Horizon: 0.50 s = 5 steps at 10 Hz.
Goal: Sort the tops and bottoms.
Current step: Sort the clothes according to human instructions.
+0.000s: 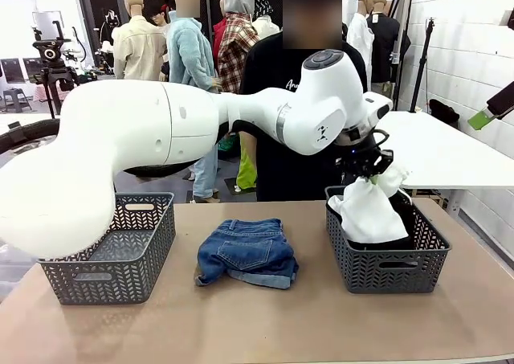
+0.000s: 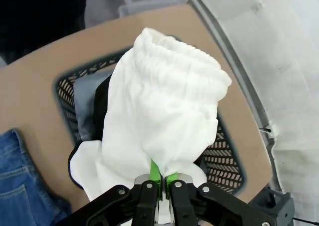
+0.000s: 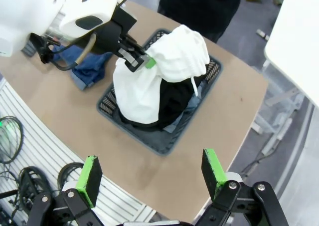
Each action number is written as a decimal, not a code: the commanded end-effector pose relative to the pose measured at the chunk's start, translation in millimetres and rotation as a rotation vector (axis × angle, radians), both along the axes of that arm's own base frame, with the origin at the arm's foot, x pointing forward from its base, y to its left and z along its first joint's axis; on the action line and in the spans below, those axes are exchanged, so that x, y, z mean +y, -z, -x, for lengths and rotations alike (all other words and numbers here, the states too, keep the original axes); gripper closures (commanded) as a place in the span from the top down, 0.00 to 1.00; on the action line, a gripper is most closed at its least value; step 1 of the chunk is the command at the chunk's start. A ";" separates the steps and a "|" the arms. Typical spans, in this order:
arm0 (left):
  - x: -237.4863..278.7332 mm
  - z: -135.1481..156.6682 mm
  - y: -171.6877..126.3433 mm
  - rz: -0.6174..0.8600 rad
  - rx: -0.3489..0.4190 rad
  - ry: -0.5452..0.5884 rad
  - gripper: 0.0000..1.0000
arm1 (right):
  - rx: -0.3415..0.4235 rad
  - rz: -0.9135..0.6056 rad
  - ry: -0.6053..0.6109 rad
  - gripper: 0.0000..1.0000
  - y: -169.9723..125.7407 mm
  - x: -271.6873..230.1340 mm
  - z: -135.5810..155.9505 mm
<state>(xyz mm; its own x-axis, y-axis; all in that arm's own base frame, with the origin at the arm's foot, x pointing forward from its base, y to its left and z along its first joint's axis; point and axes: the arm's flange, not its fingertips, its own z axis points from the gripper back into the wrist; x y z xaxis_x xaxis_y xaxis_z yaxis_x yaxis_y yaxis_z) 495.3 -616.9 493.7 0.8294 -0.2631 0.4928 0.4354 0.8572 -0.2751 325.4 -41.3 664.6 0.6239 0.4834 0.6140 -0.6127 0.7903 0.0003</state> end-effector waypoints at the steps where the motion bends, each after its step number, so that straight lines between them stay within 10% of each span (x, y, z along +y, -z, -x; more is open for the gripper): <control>1: -1.8 0.7 -9.1 0.024 -0.023 0.010 0.00 | 0.006 0.008 0.002 1.00 0.3 0.4 0.1; 5: -28.6 -0.6 9.2 -0.062 -0.049 0.056 0.00 | 0.006 0.008 0.002 1.00 0.3 0.4 0.1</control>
<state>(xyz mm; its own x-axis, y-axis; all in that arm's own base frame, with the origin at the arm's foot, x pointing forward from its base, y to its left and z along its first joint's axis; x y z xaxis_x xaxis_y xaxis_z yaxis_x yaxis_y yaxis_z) 488.0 -625.6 489.5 0.8078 -0.3010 0.5068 0.4706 0.8471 -0.2469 325.4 -41.3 664.6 0.6239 0.4834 0.6140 -0.6127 0.7903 0.0003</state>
